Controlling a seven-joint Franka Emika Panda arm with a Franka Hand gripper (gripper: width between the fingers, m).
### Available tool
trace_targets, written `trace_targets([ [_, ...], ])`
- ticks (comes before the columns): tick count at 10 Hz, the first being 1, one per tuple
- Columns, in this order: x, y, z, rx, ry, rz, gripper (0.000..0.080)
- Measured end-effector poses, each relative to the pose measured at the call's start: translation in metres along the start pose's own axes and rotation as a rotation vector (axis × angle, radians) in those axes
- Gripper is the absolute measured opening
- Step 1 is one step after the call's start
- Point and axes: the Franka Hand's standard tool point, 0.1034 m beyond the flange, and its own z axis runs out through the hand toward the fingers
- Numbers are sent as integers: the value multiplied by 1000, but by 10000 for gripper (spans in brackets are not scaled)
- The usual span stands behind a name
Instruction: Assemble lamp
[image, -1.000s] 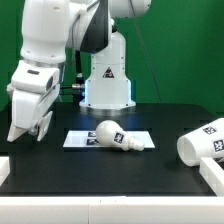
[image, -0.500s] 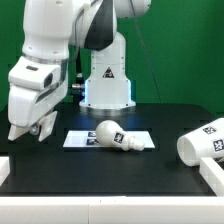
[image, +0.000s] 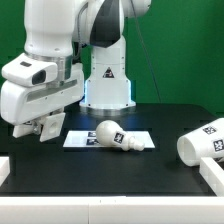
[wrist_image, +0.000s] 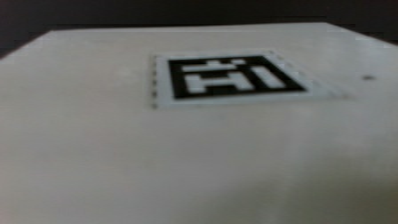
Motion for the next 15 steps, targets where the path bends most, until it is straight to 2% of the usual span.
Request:
trace_targets([
  [4,1,0,2,4,-1,15,314],
  [6,9,9,6,-2,23,246,314],
  [7,17,8,10,16,32,423,314],
  [8,20,6,8,65,4,452,314],
  [9,21,13,4,38,27,394,314],
  [13,20,10,8,45,21,393,314],
  [15,24,18,7,41,27,524,314],
])
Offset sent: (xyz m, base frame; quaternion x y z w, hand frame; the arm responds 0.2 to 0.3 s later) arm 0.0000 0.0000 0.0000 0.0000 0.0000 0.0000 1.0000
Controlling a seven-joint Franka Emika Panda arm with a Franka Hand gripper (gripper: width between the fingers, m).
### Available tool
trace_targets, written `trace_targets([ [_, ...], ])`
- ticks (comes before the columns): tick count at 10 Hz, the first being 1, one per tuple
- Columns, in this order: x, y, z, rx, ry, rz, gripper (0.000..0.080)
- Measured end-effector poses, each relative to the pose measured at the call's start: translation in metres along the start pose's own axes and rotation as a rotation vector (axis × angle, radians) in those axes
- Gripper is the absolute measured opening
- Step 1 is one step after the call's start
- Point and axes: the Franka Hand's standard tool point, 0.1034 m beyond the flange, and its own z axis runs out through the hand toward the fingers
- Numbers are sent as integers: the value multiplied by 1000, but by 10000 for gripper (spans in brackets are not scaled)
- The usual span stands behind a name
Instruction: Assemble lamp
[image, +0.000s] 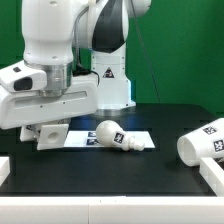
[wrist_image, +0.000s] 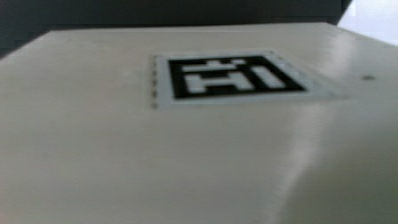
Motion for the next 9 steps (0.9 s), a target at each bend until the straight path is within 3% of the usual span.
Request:
trace_targets([
  [1,4,2,0,14,14,103,314],
  [3,2,5,4,78,-10,182,314],
  [5,0,6,13,78,-5,191,314],
  [6,0,4,20,64,7,184,314],
  [9,0,4,21,56,14,183,314],
])
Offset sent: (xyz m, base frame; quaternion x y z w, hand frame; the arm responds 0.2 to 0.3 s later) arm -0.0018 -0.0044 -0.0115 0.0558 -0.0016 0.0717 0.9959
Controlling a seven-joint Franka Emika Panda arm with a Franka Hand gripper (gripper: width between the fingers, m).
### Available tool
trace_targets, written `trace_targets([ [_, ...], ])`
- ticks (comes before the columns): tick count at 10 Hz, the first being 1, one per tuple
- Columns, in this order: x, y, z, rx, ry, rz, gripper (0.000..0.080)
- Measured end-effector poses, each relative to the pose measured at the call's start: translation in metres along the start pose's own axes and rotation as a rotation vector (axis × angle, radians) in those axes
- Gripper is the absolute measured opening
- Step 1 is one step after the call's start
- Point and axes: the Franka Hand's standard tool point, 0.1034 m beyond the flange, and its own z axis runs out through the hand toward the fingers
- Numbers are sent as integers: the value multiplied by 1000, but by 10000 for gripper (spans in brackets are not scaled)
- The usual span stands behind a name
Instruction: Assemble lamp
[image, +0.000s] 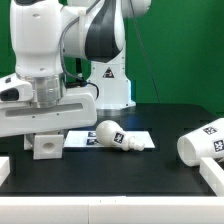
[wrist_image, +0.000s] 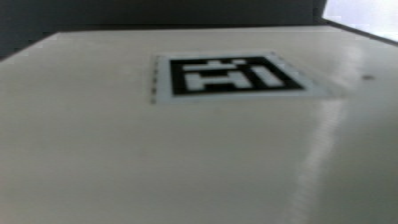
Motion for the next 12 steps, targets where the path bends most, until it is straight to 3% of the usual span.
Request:
trace_targets([
  [2,0,0,0,0,0,0,542],
  [3,0,0,0,0,0,0,542],
  [4,0,0,0,0,0,0,671],
  [5,0,0,0,0,0,-1,691],
  [8,6,-6,-29,34,-25,-7,698],
  [12,6,-7,-29,36,-28,-9,698],
])
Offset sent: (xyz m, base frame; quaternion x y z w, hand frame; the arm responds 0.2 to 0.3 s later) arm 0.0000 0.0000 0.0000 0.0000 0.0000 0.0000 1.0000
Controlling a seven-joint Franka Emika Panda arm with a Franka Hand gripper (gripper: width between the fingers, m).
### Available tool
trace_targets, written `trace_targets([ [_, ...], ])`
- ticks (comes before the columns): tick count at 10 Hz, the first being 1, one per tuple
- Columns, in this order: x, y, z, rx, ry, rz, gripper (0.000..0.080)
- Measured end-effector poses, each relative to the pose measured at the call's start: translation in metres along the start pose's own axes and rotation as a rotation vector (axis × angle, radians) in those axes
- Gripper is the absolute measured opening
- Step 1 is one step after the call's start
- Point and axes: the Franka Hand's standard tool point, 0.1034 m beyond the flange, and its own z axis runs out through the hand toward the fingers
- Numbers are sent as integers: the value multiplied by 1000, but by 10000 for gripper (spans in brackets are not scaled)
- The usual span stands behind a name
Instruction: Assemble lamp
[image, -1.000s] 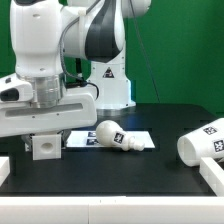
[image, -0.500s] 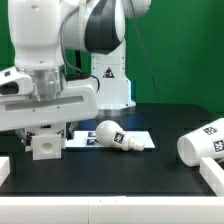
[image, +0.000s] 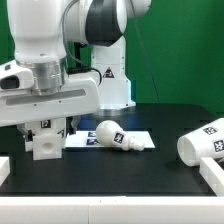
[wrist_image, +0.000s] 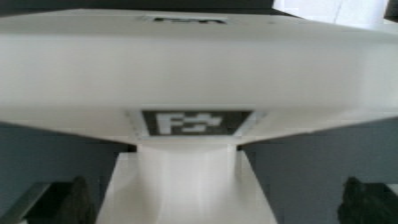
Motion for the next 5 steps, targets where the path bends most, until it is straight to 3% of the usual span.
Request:
trace_targets([
  [3,-1,1,-2,-7,-13,-7,698],
  [4,3,3,-11,-41,-35,-23,698],
  [5,13,2,-17,-90,-39,-4,698],
])
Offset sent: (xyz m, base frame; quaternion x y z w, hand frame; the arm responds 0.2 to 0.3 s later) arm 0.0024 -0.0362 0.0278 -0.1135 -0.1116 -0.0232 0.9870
